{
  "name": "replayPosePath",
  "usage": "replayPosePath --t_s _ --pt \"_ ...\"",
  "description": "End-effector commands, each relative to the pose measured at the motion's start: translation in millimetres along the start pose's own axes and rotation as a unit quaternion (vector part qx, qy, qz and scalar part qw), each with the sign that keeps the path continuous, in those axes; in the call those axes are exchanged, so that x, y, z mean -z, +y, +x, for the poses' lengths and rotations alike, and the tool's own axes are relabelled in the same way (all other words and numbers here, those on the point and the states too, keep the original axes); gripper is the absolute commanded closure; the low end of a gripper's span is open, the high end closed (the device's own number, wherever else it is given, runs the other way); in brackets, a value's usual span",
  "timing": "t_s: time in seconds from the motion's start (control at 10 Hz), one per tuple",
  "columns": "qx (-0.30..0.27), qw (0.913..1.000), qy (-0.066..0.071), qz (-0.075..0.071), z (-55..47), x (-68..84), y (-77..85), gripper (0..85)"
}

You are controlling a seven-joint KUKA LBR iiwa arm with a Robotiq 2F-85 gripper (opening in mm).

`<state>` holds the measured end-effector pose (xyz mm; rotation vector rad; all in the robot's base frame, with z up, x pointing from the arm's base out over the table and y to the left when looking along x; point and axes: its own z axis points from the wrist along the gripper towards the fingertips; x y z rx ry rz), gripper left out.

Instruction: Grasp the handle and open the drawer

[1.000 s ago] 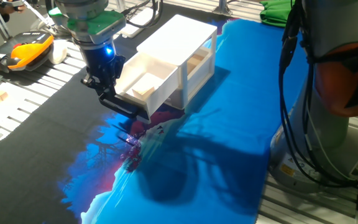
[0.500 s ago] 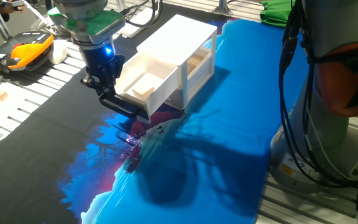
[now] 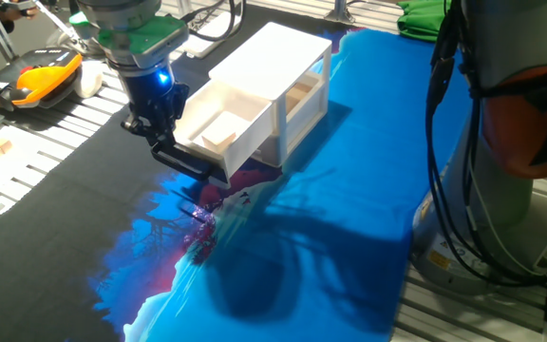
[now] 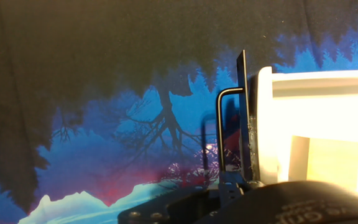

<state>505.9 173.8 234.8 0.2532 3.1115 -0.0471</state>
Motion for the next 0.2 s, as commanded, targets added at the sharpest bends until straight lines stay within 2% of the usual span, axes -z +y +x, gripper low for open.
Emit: replayPosePath --t_s 0.0,0.1 --pt "0.0 1.0 0.0 0.0 -0.1 0.1 -0.1 85.0" --pt "0.001 1.0 0.0 0.0 -0.3 0.3 -0.1 85.0"
